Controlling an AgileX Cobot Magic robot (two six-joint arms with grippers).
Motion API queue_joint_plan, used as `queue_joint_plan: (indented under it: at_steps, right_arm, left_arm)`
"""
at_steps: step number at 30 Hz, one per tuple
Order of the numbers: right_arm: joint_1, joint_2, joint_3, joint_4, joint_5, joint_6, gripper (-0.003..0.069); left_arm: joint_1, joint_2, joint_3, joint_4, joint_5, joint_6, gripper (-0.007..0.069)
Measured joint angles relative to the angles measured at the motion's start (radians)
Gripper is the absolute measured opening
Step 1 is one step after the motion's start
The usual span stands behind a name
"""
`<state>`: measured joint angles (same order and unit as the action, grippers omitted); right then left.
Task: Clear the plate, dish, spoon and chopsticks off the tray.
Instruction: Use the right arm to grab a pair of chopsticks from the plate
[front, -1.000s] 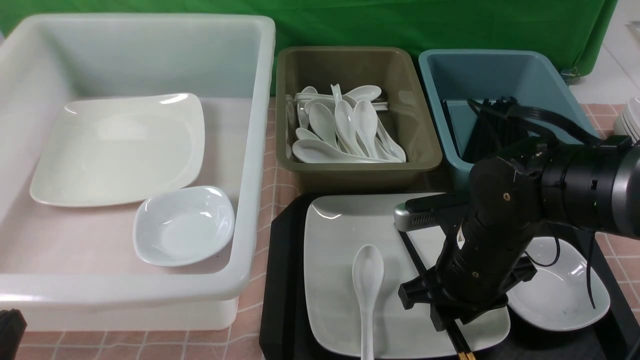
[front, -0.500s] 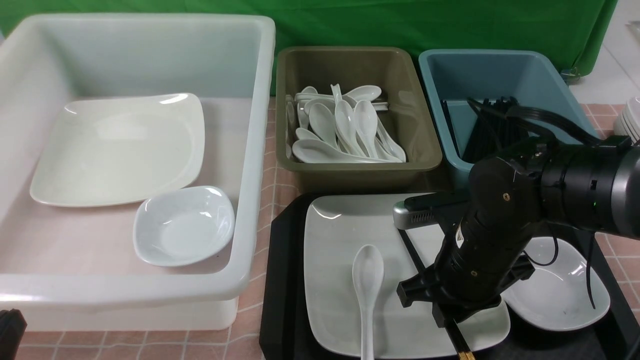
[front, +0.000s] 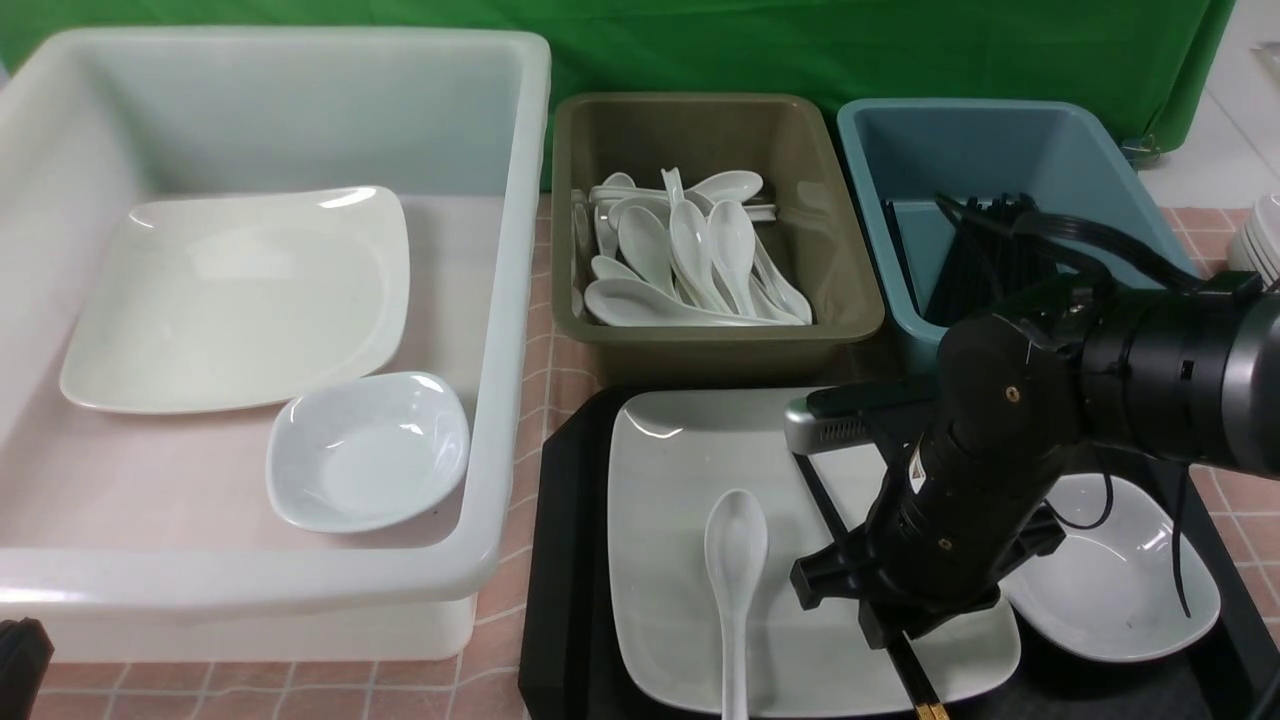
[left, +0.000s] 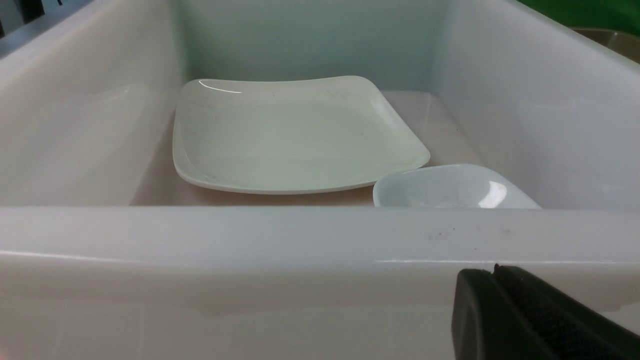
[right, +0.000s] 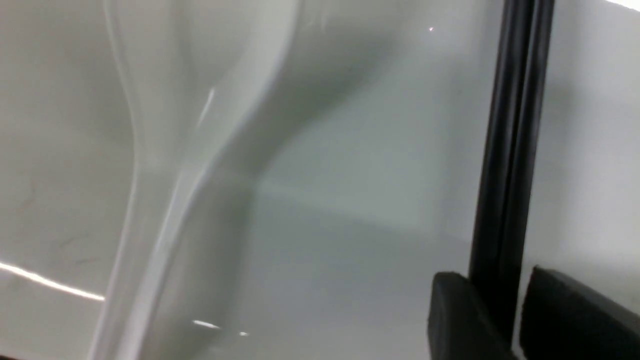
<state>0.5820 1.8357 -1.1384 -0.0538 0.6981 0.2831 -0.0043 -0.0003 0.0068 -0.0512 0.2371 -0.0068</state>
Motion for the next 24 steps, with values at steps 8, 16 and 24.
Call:
queue_joint_plan:
  at_steps: [8, 16, 24]
  right_arm:
    - [0.000, 0.049, -0.003, -0.003, 0.004, 0.000, 0.0255]
    - [0.000, 0.052, -0.009, -0.008, 0.018, 0.000, 0.0167]
    - [0.000, -0.083, -0.004, -0.003, 0.118, -0.037, 0.0165]
  left_arm:
    - [0.000, 0.000, 0.000, 0.000, 0.000, 0.000, 0.0004]
    - [0.000, 0.000, 0.000, 0.000, 0.000, -0.001, 0.0004]
    - [0.000, 0.000, 0.000, 0.000, 0.000, -0.001, 0.0004]
